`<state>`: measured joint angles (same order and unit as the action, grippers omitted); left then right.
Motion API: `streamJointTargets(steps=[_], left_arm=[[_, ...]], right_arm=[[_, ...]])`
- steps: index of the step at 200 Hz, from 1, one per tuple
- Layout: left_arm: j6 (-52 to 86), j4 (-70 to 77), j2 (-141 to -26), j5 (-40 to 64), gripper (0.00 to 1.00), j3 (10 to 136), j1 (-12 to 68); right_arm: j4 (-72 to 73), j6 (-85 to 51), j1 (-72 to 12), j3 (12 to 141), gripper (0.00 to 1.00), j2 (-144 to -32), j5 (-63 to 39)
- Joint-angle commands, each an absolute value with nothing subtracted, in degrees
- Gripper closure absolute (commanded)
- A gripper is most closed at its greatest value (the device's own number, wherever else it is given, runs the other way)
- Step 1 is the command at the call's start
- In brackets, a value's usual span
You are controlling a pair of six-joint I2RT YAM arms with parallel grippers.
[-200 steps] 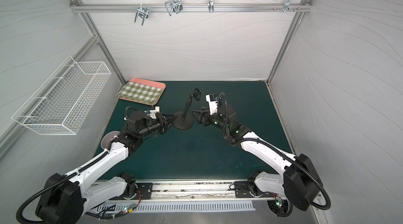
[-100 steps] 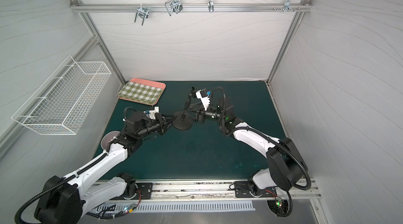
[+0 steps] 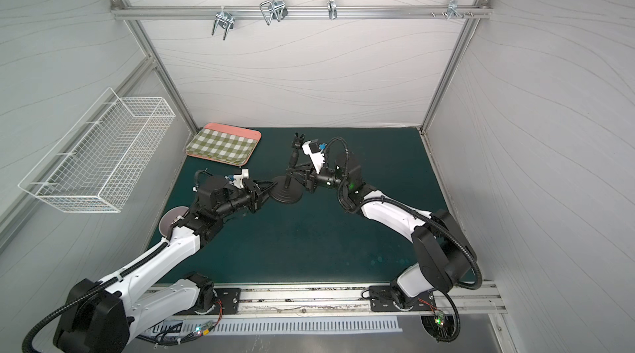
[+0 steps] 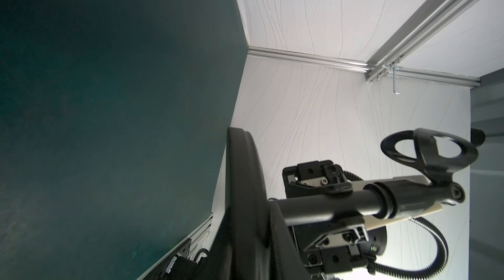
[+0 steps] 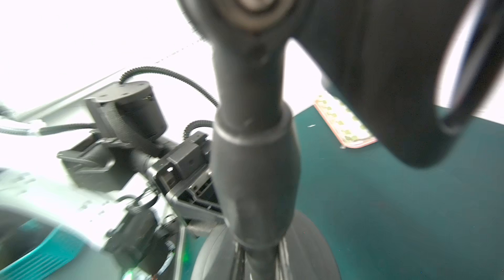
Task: Assemble a microphone stand
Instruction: Screw the microphone stand pole into the microphone stand base.
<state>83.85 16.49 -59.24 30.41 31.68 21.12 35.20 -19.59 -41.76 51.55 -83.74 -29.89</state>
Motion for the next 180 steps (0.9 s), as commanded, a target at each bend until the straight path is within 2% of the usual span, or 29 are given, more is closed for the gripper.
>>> streamJointTargets(steps=[1,21,33,56,80,87,91,106,120,137,157,180], left_arm=[[83.3,25.1,-58.7,32.4,1.00,33.3,21.4],[83.4,25.4,-59.2,32.4,1.00,33.3,21.4],[83.5,26.0,-59.6,32.4,1.00,33.2,21.3],[83.8,26.4,-60.1,32.7,1.00,33.3,21.4],[83.7,26.3,-60.0,32.8,1.00,33.3,21.4],[83.6,26.3,-59.9,32.8,1.00,33.3,21.4],[83.7,26.3,-59.9,32.8,1.00,33.3,21.4],[83.7,26.3,-59.8,32.8,1.00,33.3,21.4],[83.7,26.3,-59.7,32.8,1.00,33.3,21.4],[83.6,26.3,-59.7,32.7,1.00,33.3,21.3],[83.8,26.4,-59.7,32.8,1.00,33.2,21.3],[83.8,26.7,-59.7,33.0,1.00,33.1,21.2]], right_arm=[[29.7,-18.1,-48.7,49.4,0.91,-77.5,-12.3],[25.5,-19.7,-56.6,48.4,0.93,-74.1,10.0],[20.3,-25.0,-60.9,49.7,0.90,-73.2,23.5],[15.9,-31.0,-68.1,52.1,0.88,-73.3,39.5],[14.2,-30.8,-73.0,56.5,0.89,-75.7,47.6],[13.0,-30.8,-73.2,57.8,0.86,-76.4,47.7],[12.0,-31.0,-73.1,58.4,0.80,-76.7,47.6],[9.6,-30.9,-73.0,59.3,0.50,-77.1,46.7],[10.3,-28.7,-71.9,57.5,0.38,-75.7,42.1],[9.8,-26.8,-68.4,53.9,0.32,-72.2,32.0],[6.7,-25.7,-63.0,50.3,0.32,-66.5,17.1],[1.9,-21.7,-58.7,47.4,0.32,-58.9,6.8]])
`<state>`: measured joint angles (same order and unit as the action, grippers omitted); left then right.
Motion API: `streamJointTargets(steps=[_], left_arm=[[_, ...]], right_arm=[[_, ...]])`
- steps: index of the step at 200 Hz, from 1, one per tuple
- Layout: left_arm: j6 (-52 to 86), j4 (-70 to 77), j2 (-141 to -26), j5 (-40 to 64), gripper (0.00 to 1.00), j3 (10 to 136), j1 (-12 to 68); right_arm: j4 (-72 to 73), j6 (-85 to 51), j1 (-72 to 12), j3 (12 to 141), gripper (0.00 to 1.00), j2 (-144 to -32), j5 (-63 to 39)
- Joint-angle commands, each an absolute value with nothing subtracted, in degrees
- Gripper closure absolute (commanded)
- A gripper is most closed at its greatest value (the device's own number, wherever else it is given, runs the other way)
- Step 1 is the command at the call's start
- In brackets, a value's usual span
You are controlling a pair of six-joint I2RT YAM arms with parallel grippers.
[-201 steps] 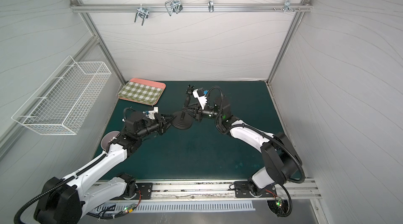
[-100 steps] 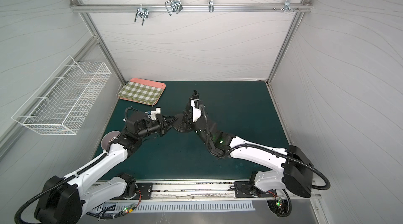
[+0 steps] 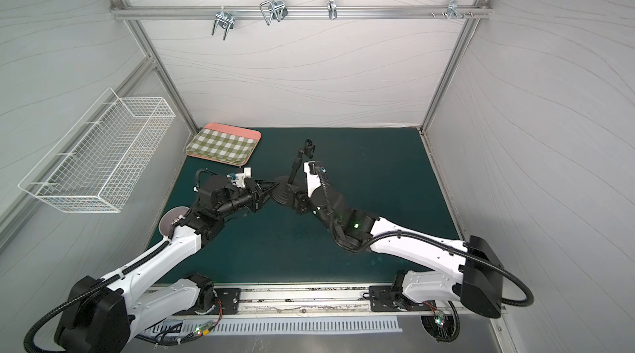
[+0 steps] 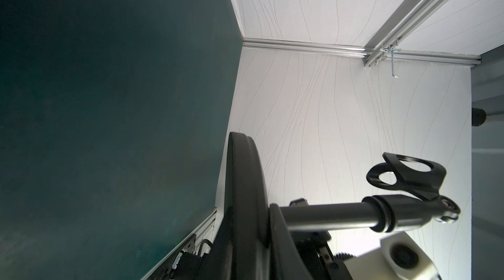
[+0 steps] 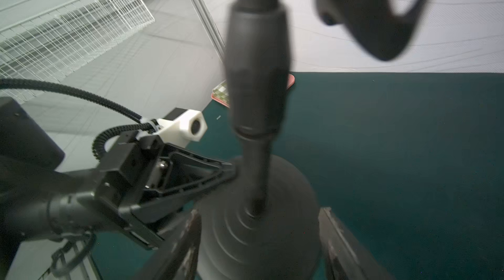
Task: Assemble a microphone stand
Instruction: Screw the microphone stand pole into the microphone stand base.
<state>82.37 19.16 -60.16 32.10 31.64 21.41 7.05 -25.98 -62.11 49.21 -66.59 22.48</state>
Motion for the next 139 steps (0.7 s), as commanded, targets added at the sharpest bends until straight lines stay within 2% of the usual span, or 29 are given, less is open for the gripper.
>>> streamJointTargets(steps=[1,31,66,103,139], left_arm=[[83.7,26.7,-59.7,33.0,1.00,33.1,21.2],[84.0,27.2,-60.1,33.2,1.00,33.1,21.1],[84.0,27.4,-60.1,33.5,1.00,32.9,21.1],[84.0,27.2,-59.5,33.4,1.00,32.7,21.1],[84.1,27.2,-59.5,33.6,1.00,32.8,21.1]], right_arm=[[1.8,-21.5,-58.5,47.3,0.32,-58.6,6.5],[4.9,-15.7,-51.7,46.0,0.32,-52.2,-8.0],[9.9,-16.4,-40.6,49.2,0.39,-56.8,-26.5],[13.7,-16.5,-36.7,53.9,0.48,-63.7,-34.6],[13.8,-15.7,-36.3,58.4,0.52,-68.5,-36.5]])
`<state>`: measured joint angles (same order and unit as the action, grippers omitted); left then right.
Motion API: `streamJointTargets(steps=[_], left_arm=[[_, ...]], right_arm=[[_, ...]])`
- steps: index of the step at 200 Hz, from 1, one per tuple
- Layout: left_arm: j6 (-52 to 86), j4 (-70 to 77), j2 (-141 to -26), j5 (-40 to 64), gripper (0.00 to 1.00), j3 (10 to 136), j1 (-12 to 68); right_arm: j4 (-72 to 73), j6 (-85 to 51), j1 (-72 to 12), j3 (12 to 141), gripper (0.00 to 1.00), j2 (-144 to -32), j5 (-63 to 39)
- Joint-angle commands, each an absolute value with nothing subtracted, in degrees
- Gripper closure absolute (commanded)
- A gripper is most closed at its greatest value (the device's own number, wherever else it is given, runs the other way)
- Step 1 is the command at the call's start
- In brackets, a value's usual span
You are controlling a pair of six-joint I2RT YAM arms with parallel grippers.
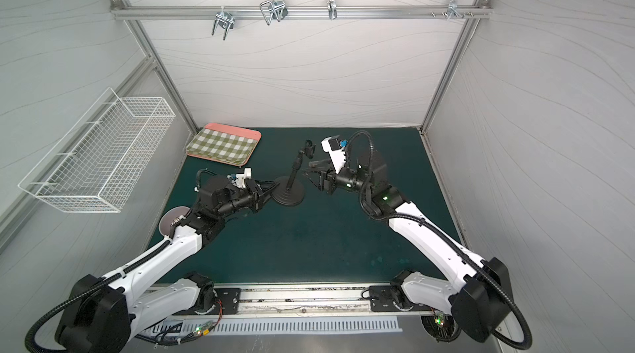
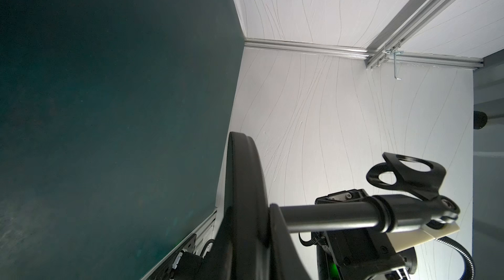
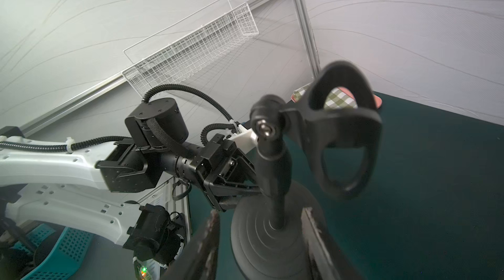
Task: Assemble a microphone stand
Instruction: Screw the microphone stand pole into the microphone stand base.
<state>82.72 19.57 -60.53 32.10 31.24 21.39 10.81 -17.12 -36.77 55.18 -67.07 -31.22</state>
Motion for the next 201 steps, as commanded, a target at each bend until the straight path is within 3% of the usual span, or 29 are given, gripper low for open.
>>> streamJointTargets(steps=[1,129,155,179,201], left_arm=[[84.1,27.2,-59.5,33.6,1.00,32.8,21.0],[84.2,27.2,-59.1,33.9,1.00,32.5,21.0],[84.2,27.2,-59.1,33.9,1.00,32.5,21.0],[84.2,27.2,-59.0,33.9,1.00,32.7,21.0],[84.2,27.0,-58.9,33.8,1.00,32.7,20.9]], right_arm=[[13.8,-15.7,-36.3,58.5,0.52,-68.7,-36.6],[14.4,-16.5,-34.6,64.1,0.57,-77.8,-39.6],[14.3,-17.6,-34.6,65.1,0.69,-79.3,-39.5],[14.9,-20.8,-35.0,63.5,0.77,-78.2,-34.0],[13.8,-22.5,-38.2,60.5,0.78,-74.3,-21.2]])
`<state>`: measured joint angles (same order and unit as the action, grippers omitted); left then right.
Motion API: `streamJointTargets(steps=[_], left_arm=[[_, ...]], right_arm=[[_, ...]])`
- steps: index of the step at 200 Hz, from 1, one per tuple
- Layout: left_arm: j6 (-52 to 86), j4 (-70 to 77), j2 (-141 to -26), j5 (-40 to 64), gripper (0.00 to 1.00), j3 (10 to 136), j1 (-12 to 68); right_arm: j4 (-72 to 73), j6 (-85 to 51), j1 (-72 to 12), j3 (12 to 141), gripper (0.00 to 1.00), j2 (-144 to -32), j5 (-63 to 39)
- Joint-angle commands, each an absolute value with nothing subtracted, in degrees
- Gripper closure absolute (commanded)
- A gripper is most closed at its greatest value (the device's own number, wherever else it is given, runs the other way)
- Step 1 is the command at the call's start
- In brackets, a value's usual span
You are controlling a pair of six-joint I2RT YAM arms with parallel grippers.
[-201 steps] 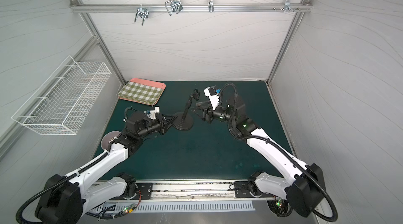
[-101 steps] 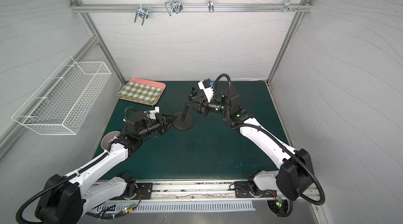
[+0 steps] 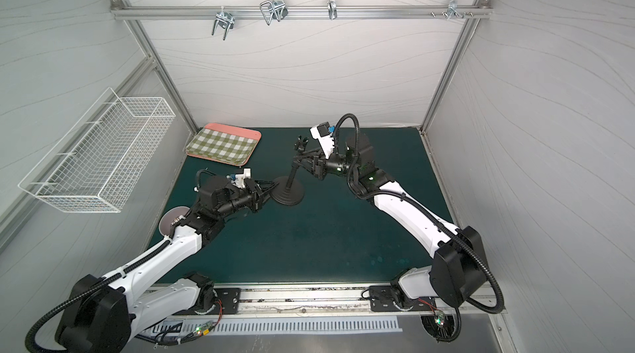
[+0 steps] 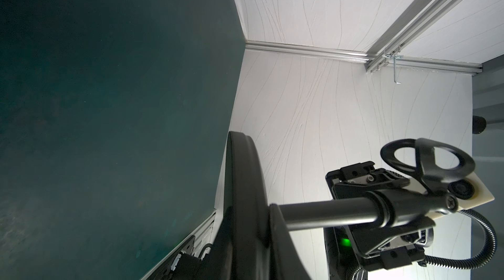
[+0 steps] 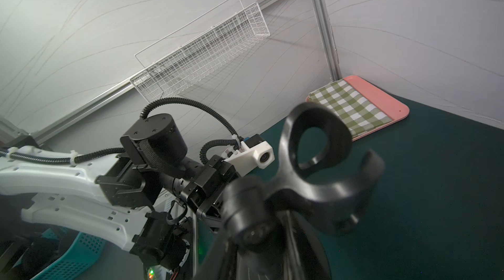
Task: Assemble a microphone stand
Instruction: Screw the microphone stand pole into the microphone stand base.
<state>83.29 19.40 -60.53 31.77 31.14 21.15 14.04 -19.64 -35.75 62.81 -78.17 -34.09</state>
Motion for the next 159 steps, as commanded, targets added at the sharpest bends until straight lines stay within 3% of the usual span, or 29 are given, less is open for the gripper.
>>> streamJointTargets(steps=[1,45,92,105,122,139,159], left_arm=[[84.2,27.0,-58.9,33.8,1.00,32.7,20.9],[84.2,27.1,-59.4,33.8,1.00,33.0,20.8],[84.1,26.9,-59.7,33.8,1.00,33.2,20.7],[84.1,26.8,-59.8,33.7,1.00,33.2,20.7],[84.1,26.8,-59.8,33.8,1.00,33.3,20.7],[84.1,26.8,-59.8,33.8,1.00,33.3,20.7],[84.1,26.8,-59.6,33.7,1.00,33.3,20.7]], right_arm=[[13.7,-22.6,-38.4,60.4,0.77,-74.1,-20.8],[2.9,-29.5,-53.1,61.2,0.78,-70.0,14.0],[-1.9,-37.5,-63.9,65.6,0.72,-72.9,35.5],[-3.3,-37.7,-64.9,66.9,0.58,-73.4,36.7],[-4.3,-36.8,-64.8,66.4,0.46,-72.1,35.7],[-2.4,-33.3,-64.0,63.5,0.38,-69.4,32.5],[3.4,-28.7,-60.0,57.8,0.35,-65.1,22.2]])
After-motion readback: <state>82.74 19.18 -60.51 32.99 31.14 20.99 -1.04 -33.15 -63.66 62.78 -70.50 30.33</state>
